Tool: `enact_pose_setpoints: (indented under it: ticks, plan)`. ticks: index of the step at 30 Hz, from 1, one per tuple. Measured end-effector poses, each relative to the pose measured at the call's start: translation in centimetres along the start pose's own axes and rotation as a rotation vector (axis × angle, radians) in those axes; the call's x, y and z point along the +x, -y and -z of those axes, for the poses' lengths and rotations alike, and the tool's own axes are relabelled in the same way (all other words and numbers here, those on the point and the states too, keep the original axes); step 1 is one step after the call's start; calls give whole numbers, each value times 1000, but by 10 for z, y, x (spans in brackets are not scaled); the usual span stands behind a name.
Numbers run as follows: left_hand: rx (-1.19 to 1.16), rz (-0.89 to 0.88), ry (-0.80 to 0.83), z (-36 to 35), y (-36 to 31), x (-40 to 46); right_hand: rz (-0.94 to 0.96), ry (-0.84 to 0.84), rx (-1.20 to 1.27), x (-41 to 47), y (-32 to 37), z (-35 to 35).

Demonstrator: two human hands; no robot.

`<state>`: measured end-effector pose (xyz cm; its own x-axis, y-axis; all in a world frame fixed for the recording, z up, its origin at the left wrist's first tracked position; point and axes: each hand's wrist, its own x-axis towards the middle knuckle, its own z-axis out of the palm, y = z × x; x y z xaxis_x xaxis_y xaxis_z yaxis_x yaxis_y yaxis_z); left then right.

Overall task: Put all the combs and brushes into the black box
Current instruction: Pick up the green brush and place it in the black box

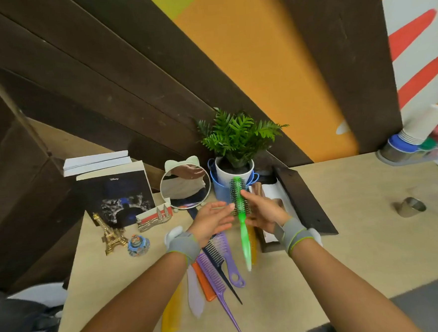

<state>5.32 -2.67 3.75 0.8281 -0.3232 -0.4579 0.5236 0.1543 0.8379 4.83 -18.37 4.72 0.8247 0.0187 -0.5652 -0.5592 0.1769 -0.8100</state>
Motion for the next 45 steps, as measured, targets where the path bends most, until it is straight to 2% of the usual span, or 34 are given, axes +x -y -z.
enact_pose_setpoints:
  ticks: [7,11,18,24,33,39,45]
  plan:
    - [35,65,-39,-3,12,8,-73,-142,-71,-6,12,73]
    - [29,84,-76,-8,15,10,-117,-219,-136,2,24,90]
    - [8,80,-138,-16,13,11,-131,-202,-132,29,37,91]
    - [1,75,-205,-20,21,7,-103,-174,-279,52,32,85]
    - [-18,74,-283,-8,32,-11,-192,-210,-375,77,21,75]
    - [20,98,-303,9,40,-24,-147,-252,-338,90,22,75]
    - [19,121,-328,17,45,-32,-195,-229,-356,90,18,75]
